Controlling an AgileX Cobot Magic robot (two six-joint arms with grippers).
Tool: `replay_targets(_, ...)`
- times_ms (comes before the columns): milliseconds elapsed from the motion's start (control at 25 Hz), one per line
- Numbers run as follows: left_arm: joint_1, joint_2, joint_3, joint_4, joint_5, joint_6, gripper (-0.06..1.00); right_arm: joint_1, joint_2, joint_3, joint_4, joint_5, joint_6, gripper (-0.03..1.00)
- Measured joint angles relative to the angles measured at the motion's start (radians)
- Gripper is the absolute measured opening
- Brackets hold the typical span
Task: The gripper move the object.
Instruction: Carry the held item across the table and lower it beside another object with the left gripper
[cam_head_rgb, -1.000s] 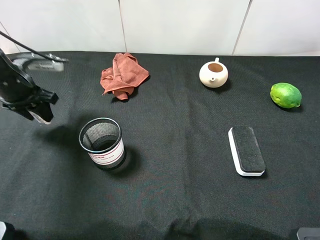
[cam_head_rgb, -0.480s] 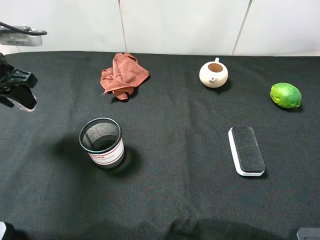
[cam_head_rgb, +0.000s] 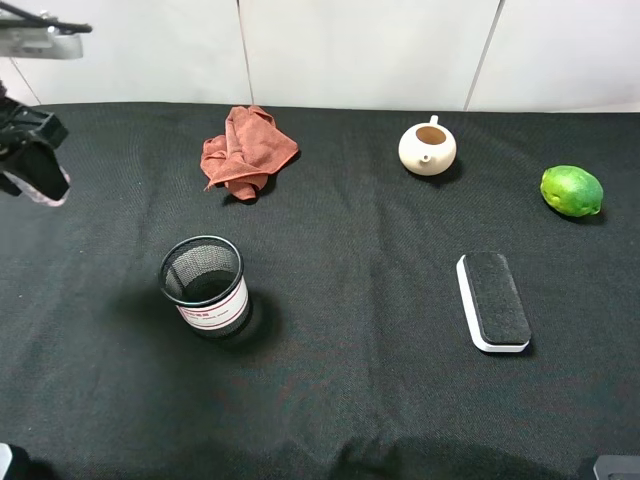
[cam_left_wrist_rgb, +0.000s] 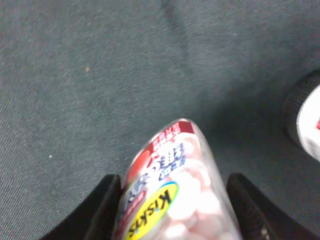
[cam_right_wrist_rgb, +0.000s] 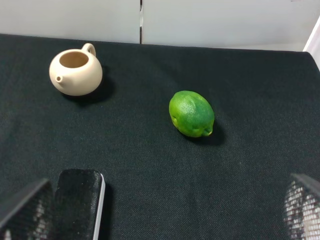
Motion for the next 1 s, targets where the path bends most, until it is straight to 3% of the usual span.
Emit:
replay_targets(360, -0.19, 0.0, -0.03, 0.0, 0.01, -0.076, 0.51, 0.0, 0.0, 0.0, 0.0, 0.0, 0.0, 0.69)
replay_targets(1000, -0.409, 0.0, -0.16, 0.0, -0.001, -0.15, 0.51, 0.0, 0.0, 0.0, 0.0, 0.0, 0.0, 0.69)
